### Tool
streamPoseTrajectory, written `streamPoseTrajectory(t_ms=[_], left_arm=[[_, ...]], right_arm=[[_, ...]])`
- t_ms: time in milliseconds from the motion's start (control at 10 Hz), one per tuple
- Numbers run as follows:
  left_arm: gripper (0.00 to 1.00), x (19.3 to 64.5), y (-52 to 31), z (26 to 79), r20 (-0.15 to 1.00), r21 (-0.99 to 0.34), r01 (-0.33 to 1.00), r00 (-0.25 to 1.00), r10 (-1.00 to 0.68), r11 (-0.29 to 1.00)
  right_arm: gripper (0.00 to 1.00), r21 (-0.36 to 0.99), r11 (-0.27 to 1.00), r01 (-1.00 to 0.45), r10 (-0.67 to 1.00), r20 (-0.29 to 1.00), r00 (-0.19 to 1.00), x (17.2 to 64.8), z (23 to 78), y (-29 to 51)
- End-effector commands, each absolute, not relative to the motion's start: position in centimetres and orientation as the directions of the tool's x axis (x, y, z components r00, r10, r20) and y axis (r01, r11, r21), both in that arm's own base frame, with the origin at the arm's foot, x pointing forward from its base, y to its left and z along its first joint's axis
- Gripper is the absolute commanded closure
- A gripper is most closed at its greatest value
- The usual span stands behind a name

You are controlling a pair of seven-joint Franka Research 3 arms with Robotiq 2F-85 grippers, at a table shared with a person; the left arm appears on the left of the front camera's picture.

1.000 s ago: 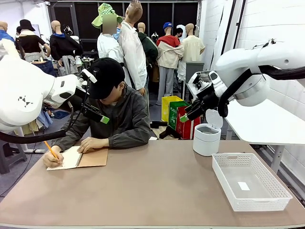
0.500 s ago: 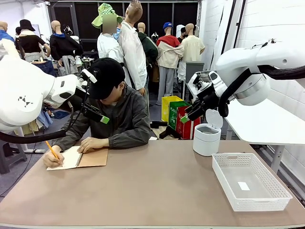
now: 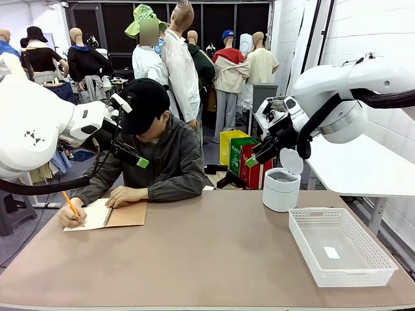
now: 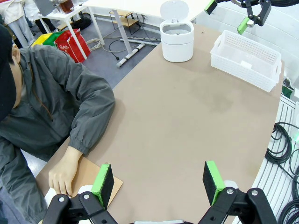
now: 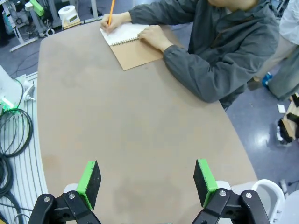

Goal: Sort the paper based on its condition.
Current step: If a person hands you a paper, place it in the Organizing basket , and if it's crumpled, put it in the Trash can.

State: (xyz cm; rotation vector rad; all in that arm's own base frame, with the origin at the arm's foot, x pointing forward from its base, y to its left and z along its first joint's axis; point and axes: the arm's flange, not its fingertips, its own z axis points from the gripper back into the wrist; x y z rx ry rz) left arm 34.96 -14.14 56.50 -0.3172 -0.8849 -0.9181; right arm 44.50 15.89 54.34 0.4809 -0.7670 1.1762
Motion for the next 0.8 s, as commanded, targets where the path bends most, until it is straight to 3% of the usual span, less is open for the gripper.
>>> streamPoseTrajectory(t_ms=[0, 700], left_arm=[[0.0, 34.96, -14.05, 56.43, 0.777, 0.105, 0.797, 0.308, -0.55, 0.595], [0.0, 34.96, -14.05, 56.43, 0.777, 0.105, 0.797, 0.308, -0.55, 0.595]], right_arm=[[0.0, -0.053, 0.341, -0.939, 0.621, 0.762, 0.182, 44.48, 54.35, 16.01], [0.0, -0.053, 0.341, -0.939, 0.621, 0.762, 0.182, 44.48, 54.35, 16.01]])
